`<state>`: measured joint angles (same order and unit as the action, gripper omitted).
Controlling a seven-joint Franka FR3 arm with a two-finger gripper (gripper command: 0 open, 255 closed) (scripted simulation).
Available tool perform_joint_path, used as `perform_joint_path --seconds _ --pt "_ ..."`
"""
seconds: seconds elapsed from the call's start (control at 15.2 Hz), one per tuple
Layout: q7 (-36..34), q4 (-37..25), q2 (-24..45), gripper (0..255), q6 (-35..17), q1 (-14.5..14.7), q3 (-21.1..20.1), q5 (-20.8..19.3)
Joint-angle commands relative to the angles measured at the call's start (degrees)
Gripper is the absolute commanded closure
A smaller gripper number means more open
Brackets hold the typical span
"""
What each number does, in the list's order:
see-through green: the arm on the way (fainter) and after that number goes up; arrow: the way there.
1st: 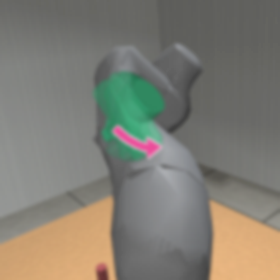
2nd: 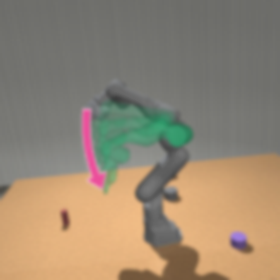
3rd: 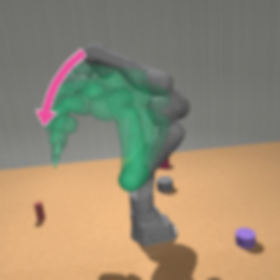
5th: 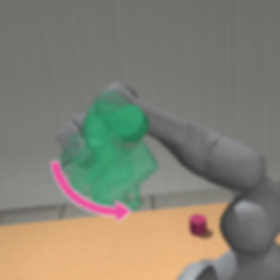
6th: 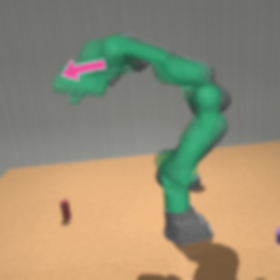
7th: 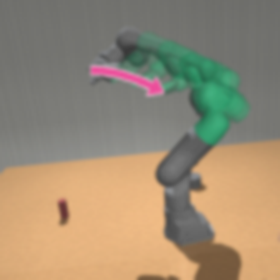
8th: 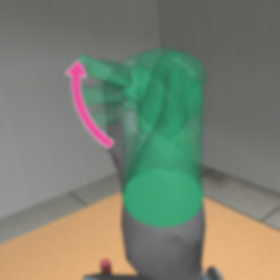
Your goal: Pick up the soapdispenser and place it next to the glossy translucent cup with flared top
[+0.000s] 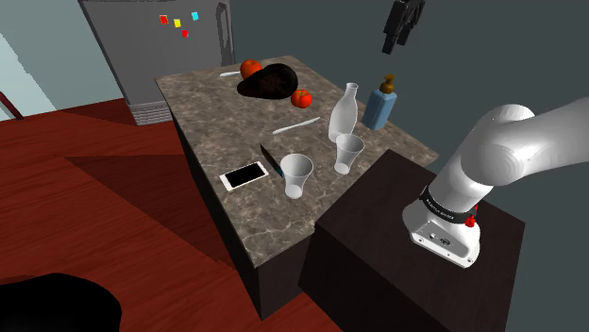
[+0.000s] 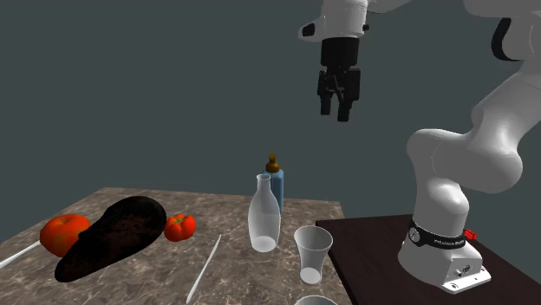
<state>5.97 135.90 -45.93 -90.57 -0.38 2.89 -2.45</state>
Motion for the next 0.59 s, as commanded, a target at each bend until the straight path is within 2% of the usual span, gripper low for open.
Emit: perform_joint_path --seconds 0.0,0.53 --pt "0.0 0.0 0.0 0 0.0 0.0 0.0 0.0" --pt "8.71 2.47 6.24 0 -9.11 -3.25 9.15 -5.63"
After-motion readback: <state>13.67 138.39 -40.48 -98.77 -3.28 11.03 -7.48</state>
